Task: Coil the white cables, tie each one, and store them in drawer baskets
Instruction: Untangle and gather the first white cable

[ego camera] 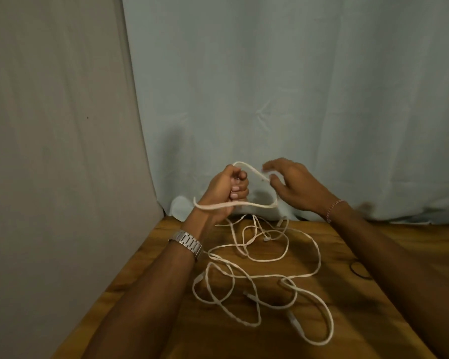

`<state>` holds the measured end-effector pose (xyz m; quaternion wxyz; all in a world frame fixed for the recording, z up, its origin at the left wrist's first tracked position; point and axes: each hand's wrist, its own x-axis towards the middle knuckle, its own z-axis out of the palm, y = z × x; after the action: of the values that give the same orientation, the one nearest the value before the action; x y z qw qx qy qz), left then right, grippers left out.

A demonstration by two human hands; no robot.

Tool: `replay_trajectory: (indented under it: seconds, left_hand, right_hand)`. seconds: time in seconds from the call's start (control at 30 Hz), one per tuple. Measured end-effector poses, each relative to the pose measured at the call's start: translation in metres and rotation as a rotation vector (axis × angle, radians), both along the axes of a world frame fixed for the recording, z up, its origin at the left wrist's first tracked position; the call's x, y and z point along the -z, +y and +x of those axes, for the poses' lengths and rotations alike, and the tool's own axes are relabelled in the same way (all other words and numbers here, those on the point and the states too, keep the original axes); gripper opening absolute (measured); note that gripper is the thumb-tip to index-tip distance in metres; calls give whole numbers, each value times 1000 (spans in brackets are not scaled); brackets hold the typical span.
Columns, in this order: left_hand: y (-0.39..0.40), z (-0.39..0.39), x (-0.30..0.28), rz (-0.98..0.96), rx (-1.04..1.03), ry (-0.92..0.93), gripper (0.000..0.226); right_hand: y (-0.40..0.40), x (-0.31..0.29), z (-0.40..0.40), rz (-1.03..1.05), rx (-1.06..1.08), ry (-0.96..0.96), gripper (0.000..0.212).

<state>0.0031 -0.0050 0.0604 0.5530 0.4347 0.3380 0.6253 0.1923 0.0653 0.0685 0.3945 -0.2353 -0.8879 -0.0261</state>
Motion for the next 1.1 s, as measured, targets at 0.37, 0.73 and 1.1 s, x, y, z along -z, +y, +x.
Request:
replay_trajectory:
  seconds: [0.37,0.73,1.1]
  left_hand:
    - [-5,9,-3,-107,-212,317,29]
    - [-16,7,11,27,382,-53,40]
    - [-20,19,7,179,389,-135,37]
  right_hand:
    - [-54,-19,-34,4,-251,-203,22]
    - [24,-26,-30,-103,165,297,15]
    - [16,40,-29,566,276,25,44]
